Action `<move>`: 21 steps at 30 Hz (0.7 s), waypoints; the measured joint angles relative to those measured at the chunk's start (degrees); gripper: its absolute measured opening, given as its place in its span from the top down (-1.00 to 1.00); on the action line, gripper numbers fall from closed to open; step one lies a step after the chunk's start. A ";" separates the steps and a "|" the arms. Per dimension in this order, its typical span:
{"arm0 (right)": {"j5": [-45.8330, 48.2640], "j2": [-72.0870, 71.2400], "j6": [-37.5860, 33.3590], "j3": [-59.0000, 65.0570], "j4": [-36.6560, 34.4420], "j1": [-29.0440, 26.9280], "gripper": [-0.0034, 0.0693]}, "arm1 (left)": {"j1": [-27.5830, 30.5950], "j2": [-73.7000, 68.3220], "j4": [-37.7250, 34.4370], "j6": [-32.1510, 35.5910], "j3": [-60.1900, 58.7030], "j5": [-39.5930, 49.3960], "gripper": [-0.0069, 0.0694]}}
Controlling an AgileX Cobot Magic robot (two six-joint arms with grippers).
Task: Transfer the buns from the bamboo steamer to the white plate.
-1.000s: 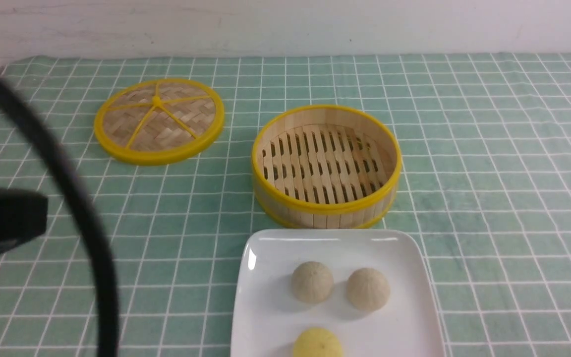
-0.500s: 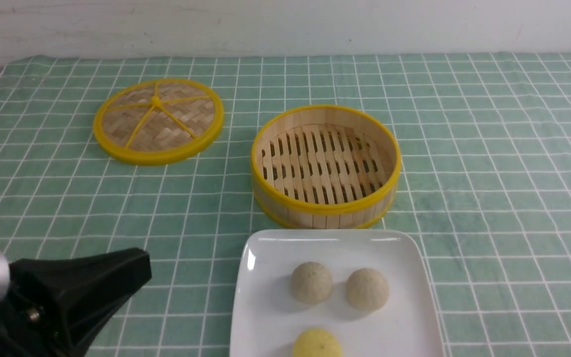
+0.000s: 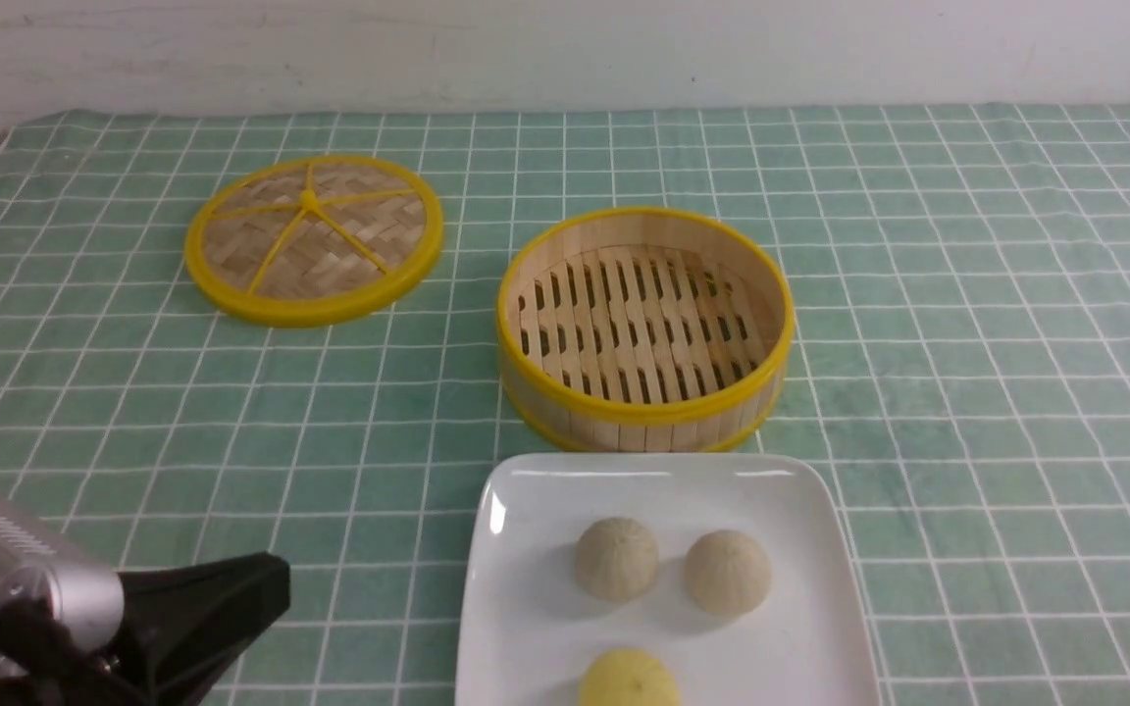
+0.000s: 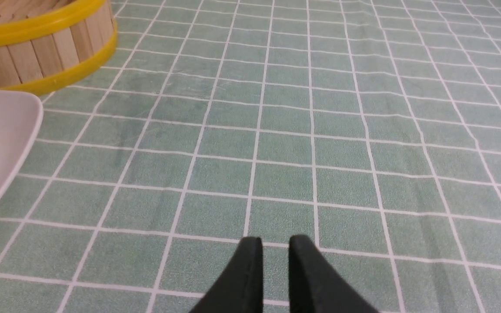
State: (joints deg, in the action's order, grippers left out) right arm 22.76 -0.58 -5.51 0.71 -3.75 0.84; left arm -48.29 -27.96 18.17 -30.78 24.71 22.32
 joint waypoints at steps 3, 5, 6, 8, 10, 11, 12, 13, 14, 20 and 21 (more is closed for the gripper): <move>0.00 0.00 0.00 0.00 0.00 0.00 0.57 | 0.00 1.35 0.84 0.00 -0.10 0.55 0.77; 0.00 0.00 0.00 0.00 0.00 0.00 0.56 | 0.33 3.54 0.92 0.00 -0.70 1.16 0.76; 0.00 0.00 0.00 0.00 0.00 0.00 0.56 | 0.98 5.24 0.92 0.00 -1.20 1.89 0.76; 0.00 0.00 0.00 0.00 0.00 0.00 0.55 | 3.44 9.45 0.92 0.00 -2.39 3.23 0.76; 0.00 0.00 0.00 0.00 0.00 0.00 0.55 | 7.74 14.27 0.79 0.12 -4.07 4.33 0.76; 0.00 0.00 0.00 0.00 0.00 0.00 0.54 | 10.32 16.25 0.65 0.49 -4.84 4.71 0.76; 0.00 0.00 0.00 0.00 0.00 0.00 0.54 | 13.15 18.74 0.31 1.18 -5.92 5.19 0.76; 0.00 0.00 0.00 0.00 0.00 0.00 0.54 | 16.14 21.13 -0.27 2.20 -7.14 5.59 0.75; 0.00 0.00 0.00 0.00 0.00 0.00 0.53 | 19.25 23.84 -1.06 3.63 -8.75 5.91 0.75; 0.00 0.00 0.00 0.00 0.00 0.00 0.51 | 37.42 28.67 -7.08 14.76 -16.93 5.90 0.73; 0.00 0.00 0.00 0.00 0.00 0.00 0.51 | 39.72 28.67 -7.68 15.83 -17.75 5.64 0.73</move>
State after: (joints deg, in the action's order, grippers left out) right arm 22.76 -0.58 -5.51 0.71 -3.75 0.84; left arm -8.56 0.71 10.49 -14.94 6.96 27.97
